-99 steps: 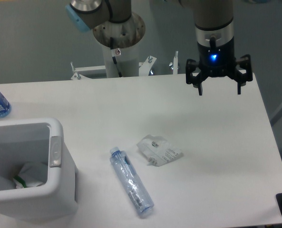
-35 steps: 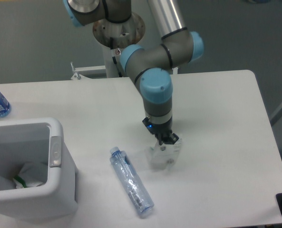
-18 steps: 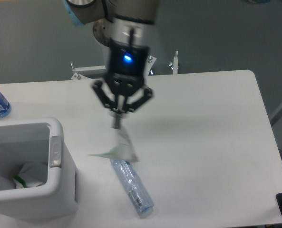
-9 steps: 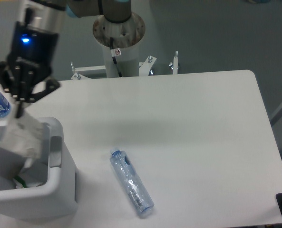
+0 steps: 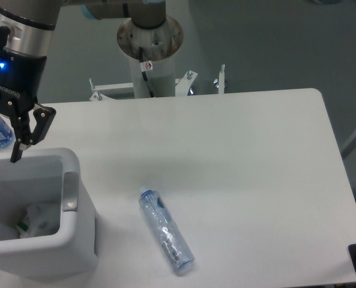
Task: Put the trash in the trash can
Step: 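Move the open gripper over the clear plastic bottle, then lower the gripper and close it around the bottle's cap end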
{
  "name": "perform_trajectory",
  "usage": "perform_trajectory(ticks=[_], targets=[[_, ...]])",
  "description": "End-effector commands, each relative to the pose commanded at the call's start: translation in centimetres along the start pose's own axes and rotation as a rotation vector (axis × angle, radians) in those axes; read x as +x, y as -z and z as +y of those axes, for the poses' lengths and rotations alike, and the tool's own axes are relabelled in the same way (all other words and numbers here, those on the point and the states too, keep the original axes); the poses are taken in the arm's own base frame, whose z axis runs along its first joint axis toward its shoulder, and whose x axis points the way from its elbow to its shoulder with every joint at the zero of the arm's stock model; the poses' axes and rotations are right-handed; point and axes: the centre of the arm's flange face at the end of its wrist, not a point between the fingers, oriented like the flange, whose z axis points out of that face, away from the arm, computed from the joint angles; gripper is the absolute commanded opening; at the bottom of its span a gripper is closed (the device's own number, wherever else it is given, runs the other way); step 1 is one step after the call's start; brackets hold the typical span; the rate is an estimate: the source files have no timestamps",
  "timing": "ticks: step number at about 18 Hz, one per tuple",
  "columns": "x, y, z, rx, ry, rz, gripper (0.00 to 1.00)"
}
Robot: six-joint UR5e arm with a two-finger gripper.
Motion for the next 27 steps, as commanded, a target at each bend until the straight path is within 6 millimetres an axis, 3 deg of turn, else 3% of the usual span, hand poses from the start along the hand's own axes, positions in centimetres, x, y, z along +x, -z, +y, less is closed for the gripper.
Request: perform_trajectory(ticks=[3, 6, 12, 16, 21, 24, 27], targets=[[-9.2, -0.7, 0.2, -0.012, 0.209, -0.082, 1.00], [-17.0, -3.2, 1.3, -0.048, 0.323, -0.129, 1.00], [-27.1, -11.6, 5.2, -0.190, 0.399, -0.258, 1.00], [-30.9, -17.0, 7.8, -0.280, 0.397, -0.311, 1.00], [-33.7, -22.2, 11.0, -0.369, 0.407, -0.342, 1.00], [-33.8, -24.7, 12.3, -0.408, 0.404, -0.342, 1.00], [-32.9, -25.9, 12.5, -0.424, 0.389, -0.336, 1.00]])
